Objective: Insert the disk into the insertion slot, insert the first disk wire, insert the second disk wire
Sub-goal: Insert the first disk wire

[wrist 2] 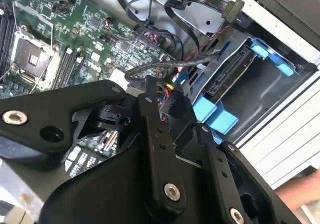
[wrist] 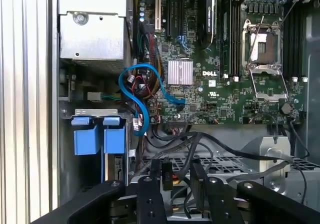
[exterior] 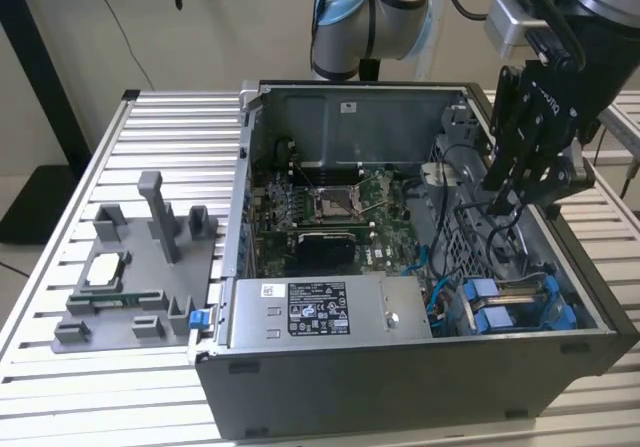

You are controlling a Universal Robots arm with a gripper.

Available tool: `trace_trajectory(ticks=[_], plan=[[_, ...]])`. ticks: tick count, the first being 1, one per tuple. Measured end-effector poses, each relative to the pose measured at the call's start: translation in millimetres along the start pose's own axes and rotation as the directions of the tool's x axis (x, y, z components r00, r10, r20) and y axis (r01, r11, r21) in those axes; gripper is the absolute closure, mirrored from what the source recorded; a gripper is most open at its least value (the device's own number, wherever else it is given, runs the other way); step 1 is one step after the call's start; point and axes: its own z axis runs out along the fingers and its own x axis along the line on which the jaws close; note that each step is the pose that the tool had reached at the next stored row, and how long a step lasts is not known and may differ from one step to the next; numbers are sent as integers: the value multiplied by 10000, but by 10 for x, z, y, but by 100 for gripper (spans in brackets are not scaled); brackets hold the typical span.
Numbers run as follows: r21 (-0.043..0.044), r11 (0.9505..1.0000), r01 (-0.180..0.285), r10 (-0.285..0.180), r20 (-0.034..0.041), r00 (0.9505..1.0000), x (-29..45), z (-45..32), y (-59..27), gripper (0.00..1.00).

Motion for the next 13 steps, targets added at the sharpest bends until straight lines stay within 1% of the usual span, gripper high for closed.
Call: trace_trajectory(ticks=[13], plan=[[0, 10000, 0, 0, 7, 10000, 16, -2, 0, 100]])
